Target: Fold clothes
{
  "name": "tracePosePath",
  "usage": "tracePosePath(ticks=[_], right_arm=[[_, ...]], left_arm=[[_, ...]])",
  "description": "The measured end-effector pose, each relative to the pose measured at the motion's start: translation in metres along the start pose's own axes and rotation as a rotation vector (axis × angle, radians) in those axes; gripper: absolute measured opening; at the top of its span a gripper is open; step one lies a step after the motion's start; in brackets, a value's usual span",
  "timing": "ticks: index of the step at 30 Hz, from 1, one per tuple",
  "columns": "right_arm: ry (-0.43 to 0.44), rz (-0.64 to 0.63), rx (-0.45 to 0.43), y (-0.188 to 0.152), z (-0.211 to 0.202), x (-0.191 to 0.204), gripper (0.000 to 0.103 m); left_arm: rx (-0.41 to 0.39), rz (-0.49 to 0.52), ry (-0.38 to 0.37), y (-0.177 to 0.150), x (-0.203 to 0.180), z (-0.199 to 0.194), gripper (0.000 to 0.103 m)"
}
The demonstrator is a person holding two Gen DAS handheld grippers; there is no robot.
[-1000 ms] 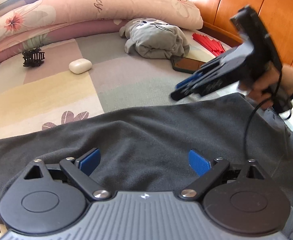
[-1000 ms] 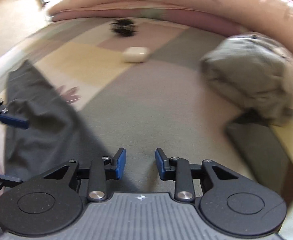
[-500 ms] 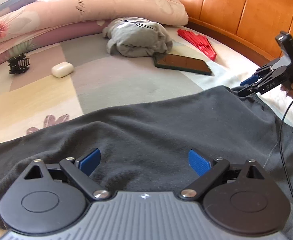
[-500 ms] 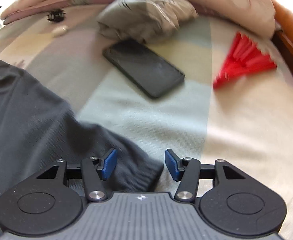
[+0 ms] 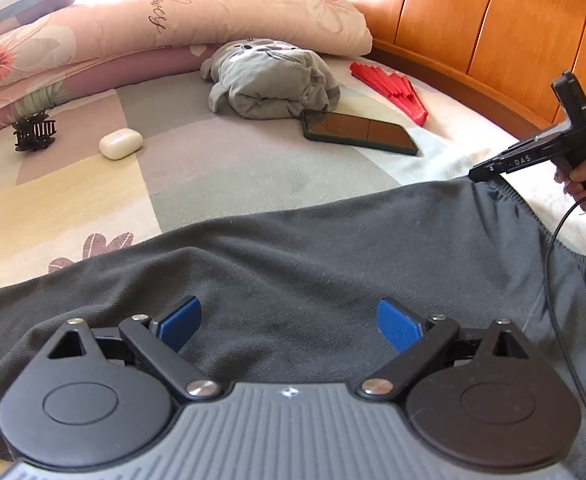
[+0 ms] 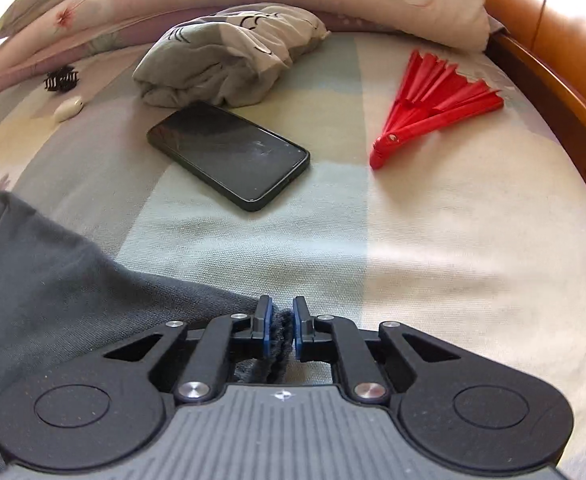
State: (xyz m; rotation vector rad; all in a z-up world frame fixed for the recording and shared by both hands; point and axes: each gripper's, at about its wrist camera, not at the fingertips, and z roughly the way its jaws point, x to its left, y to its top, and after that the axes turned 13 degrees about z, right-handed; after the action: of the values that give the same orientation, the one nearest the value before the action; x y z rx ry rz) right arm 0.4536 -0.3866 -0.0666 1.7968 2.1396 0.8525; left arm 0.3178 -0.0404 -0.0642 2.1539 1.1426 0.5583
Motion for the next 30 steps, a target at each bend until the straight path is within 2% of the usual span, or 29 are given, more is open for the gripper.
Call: tracePosePath(ticks=[1, 3, 4, 9, 12, 18, 23, 25, 26, 30], right_arm=[[-0.004, 0.022, -0.018, 0.000, -0.005, 0.001, 0.019], [-0.006, 0.090, -0.040, 0.002, -0.014, 0.000, 0.031], [-0.004, 0.130, -0.045, 0.003, -0.020, -0.001, 0.032], [0.037, 0.286, -0.009, 0.007, -0.046, 0.004, 0.053], [0.046, 0.304, 0.024, -0.001, -0.046, 0.016, 0.064], [0.019, 0.311, 0.094, -0.019, -0.032, 0.038, 0.071], [-0.004, 0.317, 0.153, -0.034, -0.020, 0.057, 0.071], [-0.013, 0.320, 0.176, -0.040, -0.016, 0.065, 0.076], [-0.017, 0.320, 0.181, -0.043, -0.013, 0.068, 0.084], [-0.053, 0.305, 0.111, -0.034, -0.004, 0.066, 0.084]], left_arm=[[-0.001, 0.000, -0.002, 0.000, 0.000, -0.001, 0.095], [-0.004, 0.001, -0.003, 0.001, -0.001, -0.002, 0.095], [-0.006, 0.002, -0.003, 0.002, -0.001, -0.003, 0.095], [-0.033, 0.000, -0.021, 0.004, -0.002, -0.011, 0.095], [-0.044, 0.004, -0.030, 0.006, -0.004, -0.014, 0.095], [-0.055, 0.001, -0.046, 0.007, -0.005, -0.018, 0.095], [-0.058, -0.011, -0.054, 0.007, -0.002, -0.018, 0.095], [-0.058, -0.019, -0.058, 0.007, -0.001, -0.018, 0.095], [-0.060, -0.024, -0.060, 0.006, 0.000, -0.019, 0.095], [-0.066, -0.041, -0.068, 0.006, 0.003, -0.020, 0.095]])
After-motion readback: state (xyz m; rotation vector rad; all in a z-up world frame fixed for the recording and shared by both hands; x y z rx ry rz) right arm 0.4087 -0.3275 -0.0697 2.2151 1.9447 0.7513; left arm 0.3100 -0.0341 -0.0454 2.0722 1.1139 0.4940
